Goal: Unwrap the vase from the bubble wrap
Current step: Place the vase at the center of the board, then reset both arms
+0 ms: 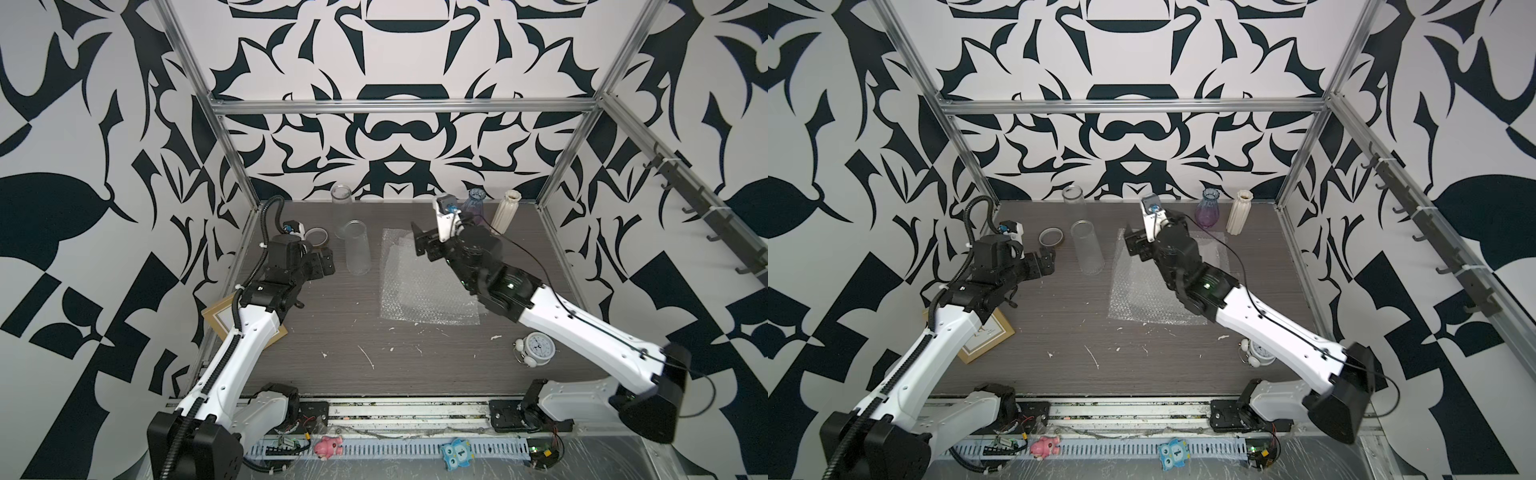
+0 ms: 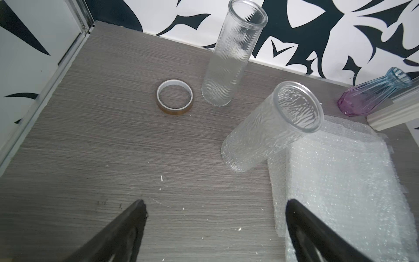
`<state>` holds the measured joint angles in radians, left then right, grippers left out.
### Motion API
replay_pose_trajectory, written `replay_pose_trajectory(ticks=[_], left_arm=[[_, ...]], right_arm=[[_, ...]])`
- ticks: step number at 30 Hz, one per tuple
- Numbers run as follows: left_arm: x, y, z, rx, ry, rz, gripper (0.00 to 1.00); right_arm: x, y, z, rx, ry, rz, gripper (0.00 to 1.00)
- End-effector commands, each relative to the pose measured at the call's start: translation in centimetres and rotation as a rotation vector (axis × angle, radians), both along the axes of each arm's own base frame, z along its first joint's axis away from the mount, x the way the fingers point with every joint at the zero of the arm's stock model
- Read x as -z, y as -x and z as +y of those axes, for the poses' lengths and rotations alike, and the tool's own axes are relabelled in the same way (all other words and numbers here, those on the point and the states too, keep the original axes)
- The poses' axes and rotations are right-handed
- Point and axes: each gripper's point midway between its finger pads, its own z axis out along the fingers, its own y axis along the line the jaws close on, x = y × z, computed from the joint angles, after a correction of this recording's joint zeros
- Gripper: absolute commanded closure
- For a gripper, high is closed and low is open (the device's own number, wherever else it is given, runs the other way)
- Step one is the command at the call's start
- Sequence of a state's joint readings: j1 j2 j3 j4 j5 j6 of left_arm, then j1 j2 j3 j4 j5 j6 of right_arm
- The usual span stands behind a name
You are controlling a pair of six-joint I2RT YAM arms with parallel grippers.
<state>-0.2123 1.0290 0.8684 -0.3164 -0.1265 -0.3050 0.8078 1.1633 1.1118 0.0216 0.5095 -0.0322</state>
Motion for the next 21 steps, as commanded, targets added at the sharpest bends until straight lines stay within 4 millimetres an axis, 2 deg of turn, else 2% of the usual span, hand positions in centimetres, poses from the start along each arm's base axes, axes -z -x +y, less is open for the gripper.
replay_pose_trajectory(ticks=[1, 5, 9, 13, 21], left_arm=[[-1.6, 0.1, 0.8, -0.022, -0.027, -0.144, 0.01], [-0.1, 1.0, 1.3, -0.008, -0.082, -0.224, 0.01], [2.2, 0.9, 2.3, -0.053, -0.116, -0.229, 0.01], [5.1, 0.4, 2.7, -0.068, -0.151, -0.208, 0.01], [8.9, -0.9, 3.0, -0.035, -0.197, -0.176, 0.01]], right_arm=[[-1.0, 2.6, -6.5, 0.124, -0.035, -0.081, 0.03], [1.7, 5.1, -12.5, 0.232, -0.02, -0.098, 0.03], [5.8, 5.7, -16.3, 0.318, 0.002, -0.078, 0.03], [9.5, 4.8, -18.3, 0.379, -0.034, -0.022, 0.03], [17.5, 1.3, -20.8, 0.458, -0.044, 0.098, 0.03]])
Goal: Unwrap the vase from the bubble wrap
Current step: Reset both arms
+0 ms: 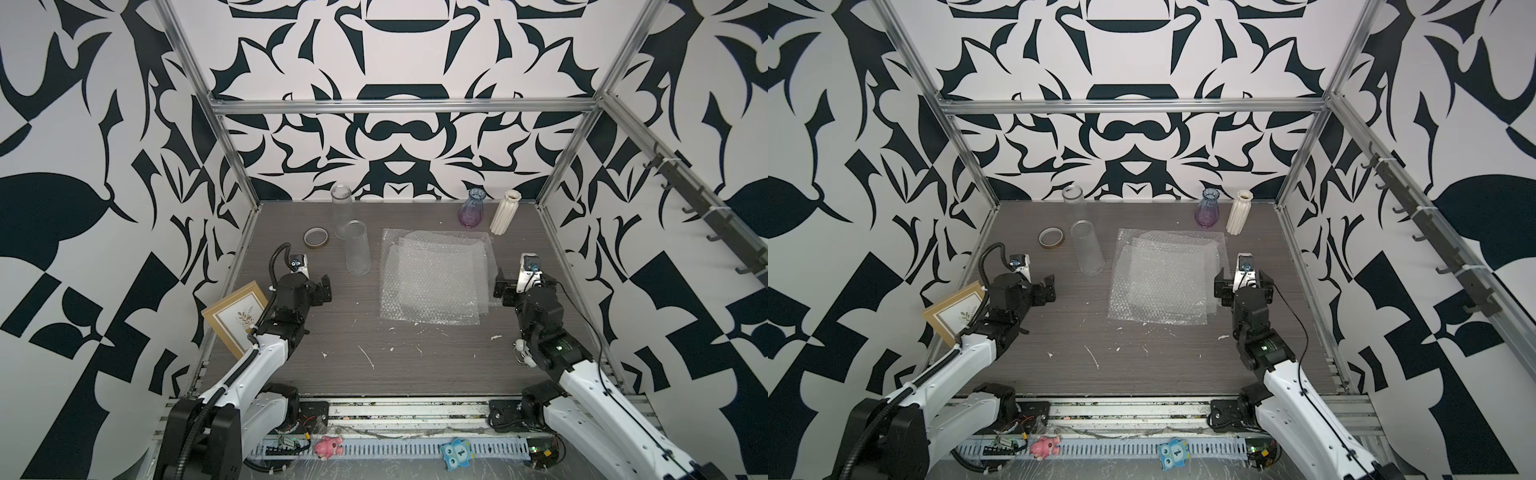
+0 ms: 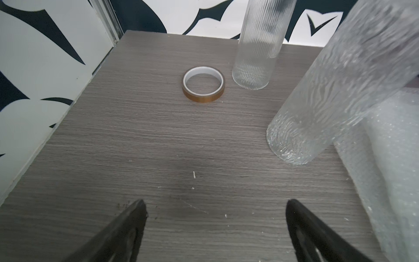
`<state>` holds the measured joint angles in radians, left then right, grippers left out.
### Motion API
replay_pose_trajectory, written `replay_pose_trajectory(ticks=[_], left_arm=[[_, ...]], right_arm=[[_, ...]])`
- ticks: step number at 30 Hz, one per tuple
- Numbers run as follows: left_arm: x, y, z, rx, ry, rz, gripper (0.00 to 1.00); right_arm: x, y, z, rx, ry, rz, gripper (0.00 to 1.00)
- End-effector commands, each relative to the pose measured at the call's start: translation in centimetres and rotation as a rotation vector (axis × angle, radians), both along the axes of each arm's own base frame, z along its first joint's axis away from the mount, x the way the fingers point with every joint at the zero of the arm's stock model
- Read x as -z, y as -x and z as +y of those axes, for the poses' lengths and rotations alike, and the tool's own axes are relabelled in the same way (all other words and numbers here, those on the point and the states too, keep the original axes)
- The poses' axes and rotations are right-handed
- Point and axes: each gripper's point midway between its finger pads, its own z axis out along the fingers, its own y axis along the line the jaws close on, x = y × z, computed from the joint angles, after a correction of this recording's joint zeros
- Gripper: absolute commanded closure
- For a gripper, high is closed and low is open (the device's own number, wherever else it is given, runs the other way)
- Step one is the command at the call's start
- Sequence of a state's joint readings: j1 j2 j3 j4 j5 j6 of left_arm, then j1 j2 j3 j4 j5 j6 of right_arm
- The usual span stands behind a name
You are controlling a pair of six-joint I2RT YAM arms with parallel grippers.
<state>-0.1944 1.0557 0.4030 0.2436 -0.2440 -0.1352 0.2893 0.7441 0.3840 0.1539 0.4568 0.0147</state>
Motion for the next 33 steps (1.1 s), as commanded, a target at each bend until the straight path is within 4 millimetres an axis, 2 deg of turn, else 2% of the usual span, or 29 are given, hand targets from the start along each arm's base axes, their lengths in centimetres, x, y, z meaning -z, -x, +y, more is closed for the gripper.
replay_pose_trajectory(ticks=[1, 5, 11, 12, 17, 22, 25, 33], left_arm=[[-1.0, -1.4, 0.4, 0.012, -0.006, -0.082, 0.01], [0.4, -2.1, 1.6, -0.006, -0.002, -0.071, 0.01], [0.9, -3.2, 3.4, -0.025, 0.021, -0.108, 0.01], [1.7, -3.6, 3.4, -0.025, 0.02, -0.094, 0.01], [1.6, -4.7, 3.4, -0.015, 0.013, -0.127, 0.01], [2.7, -5.3, 3.4, -0.009, 0.0, -0.148, 0.01], [3.9, -5.5, 2.8, 0.03, 0.002, -0.149, 0.01], [3.9, -5.8, 2.9, 0.018, 0.006, -0.141, 0.01]], right_arm=[[-0.2, -1.2, -0.1, -0.005, -0.068, -0.079, 0.03], [1.3, -2.3, -1.0, 0.025, -0.063, -0.077, 0.03], [3.7, -4.0, -1.9, 0.066, -0.045, -0.071, 0.03], [4.1, -4.2, -2.1, 0.072, -0.038, -0.067, 0.03], [6.4, -5.1, -2.1, 0.061, -0.046, -0.047, 0.03], [8.2, -6.4, -1.5, 0.028, -0.028, -0.013, 0.03], [9.1, -7.1, -1.3, 0.018, -0.025, 0.01, 0.03], [11.0, -7.8, -1.2, 0.003, -0.031, 0.067, 0.05]])
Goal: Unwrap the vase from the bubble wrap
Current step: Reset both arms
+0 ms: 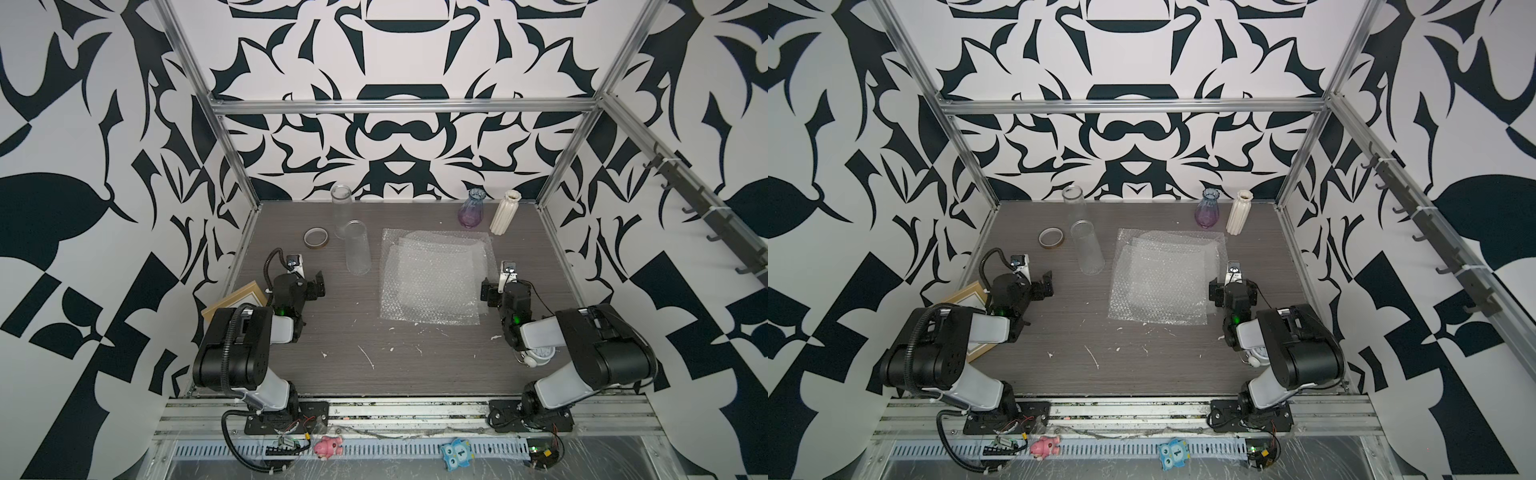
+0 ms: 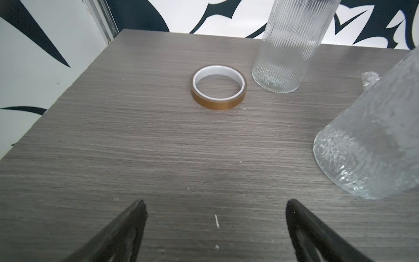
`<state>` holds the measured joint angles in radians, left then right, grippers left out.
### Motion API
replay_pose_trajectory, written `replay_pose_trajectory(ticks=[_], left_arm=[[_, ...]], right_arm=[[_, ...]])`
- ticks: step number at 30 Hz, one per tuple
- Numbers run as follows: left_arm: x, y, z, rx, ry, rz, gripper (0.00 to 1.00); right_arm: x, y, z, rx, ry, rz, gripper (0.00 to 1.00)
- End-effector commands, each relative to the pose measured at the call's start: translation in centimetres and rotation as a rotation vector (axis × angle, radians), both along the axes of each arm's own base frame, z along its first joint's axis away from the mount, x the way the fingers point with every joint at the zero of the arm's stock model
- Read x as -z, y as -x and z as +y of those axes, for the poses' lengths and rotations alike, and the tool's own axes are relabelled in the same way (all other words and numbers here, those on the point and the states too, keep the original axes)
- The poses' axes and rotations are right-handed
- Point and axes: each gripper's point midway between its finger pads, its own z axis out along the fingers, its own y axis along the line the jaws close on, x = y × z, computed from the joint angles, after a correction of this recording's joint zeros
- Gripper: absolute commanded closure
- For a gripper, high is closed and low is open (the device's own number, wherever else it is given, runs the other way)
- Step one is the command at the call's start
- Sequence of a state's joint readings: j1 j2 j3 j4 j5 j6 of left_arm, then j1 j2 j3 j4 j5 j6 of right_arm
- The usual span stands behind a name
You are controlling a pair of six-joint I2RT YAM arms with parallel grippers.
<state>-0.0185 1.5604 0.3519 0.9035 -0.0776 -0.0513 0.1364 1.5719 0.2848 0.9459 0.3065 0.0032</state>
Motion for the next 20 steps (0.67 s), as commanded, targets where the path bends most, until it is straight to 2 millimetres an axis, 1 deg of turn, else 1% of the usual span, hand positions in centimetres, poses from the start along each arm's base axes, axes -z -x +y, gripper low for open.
replay_pose_trajectory(ticks=[1, 3, 4, 5, 6, 11, 16, 20], left_arm=[[-1.1, -0.5, 0.0, 0.007, -0.001, -0.039, 0.01], [-1.1, -0.4, -0.1, 0.007, 0.001, -0.047, 0.01], [-1.2, -0.4, 0.0, 0.006, 0.002, -0.054, 0.01], [-1.2, -0.4, 0.0, 0.006, 0.001, -0.055, 0.01], [-1.2, -0.4, -0.1, 0.007, 0.002, -0.052, 0.01], [-1.2, -0.4, -0.1, 0.012, 0.003, -0.052, 0.01], [-0.9, -0.8, -1.0, 0.061, -0.01, -0.024, 0.01], [-0.8, -0.9, -1.2, 0.064, -0.015, -0.022, 0.01]], right_arm=[[-2.6, -1.8, 0.0, 0.008, -0.014, -0.081, 0.05], [-2.3, -2.0, -0.2, 0.014, -0.015, -0.059, 0.06], [-2.3, -2.0, -0.3, 0.014, -0.018, -0.058, 0.08], [-2.4, -2.0, -0.2, 0.013, -0.018, -0.064, 0.03], [-2.4, -2.0, -0.2, 0.011, -0.017, -0.066, 0.01], [-2.5, -1.8, -0.4, 0.016, -0.01, -0.067, 0.01], [-2.4, -1.8, -0.4, 0.017, -0.01, -0.066, 0.01], [-2.5, -1.9, -0.4, 0.017, -0.011, -0.067, 0.01]])
